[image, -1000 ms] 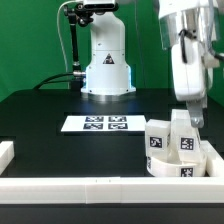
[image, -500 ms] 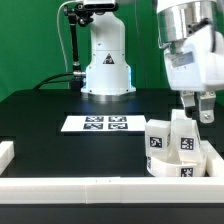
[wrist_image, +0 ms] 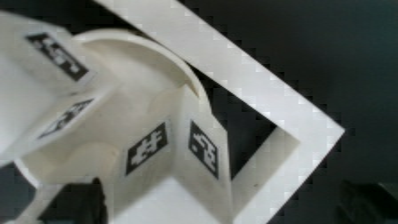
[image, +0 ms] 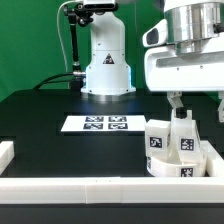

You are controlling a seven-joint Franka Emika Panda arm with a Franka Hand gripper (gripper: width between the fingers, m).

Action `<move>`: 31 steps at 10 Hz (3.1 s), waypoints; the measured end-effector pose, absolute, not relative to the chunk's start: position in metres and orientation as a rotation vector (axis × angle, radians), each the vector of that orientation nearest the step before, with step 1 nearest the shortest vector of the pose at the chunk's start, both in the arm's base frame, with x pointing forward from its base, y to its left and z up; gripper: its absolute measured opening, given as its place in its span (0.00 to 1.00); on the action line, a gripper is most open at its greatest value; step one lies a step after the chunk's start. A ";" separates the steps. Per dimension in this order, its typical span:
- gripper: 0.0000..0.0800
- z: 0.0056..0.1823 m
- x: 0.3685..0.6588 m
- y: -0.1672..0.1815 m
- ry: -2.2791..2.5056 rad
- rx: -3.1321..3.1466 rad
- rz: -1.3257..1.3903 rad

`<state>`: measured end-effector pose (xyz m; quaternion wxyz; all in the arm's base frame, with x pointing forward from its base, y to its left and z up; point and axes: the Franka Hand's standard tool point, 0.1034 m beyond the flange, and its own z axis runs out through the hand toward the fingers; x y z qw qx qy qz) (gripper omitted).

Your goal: Assemble stool

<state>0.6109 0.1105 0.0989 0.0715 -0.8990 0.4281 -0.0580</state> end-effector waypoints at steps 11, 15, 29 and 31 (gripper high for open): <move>0.81 0.107 0.623 0.092 -0.049 -3.082 -0.264; 0.81 0.106 0.624 0.083 -0.649 -3.072 -0.268; 0.81 0.083 0.614 0.094 -1.706 -2.764 -0.102; 0.66 0.078 0.613 0.091 -1.680 -2.779 -0.091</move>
Offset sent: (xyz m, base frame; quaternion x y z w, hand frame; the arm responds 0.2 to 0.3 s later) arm 0.0119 -0.0009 0.0094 -0.0046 -0.0266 -0.1604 0.9867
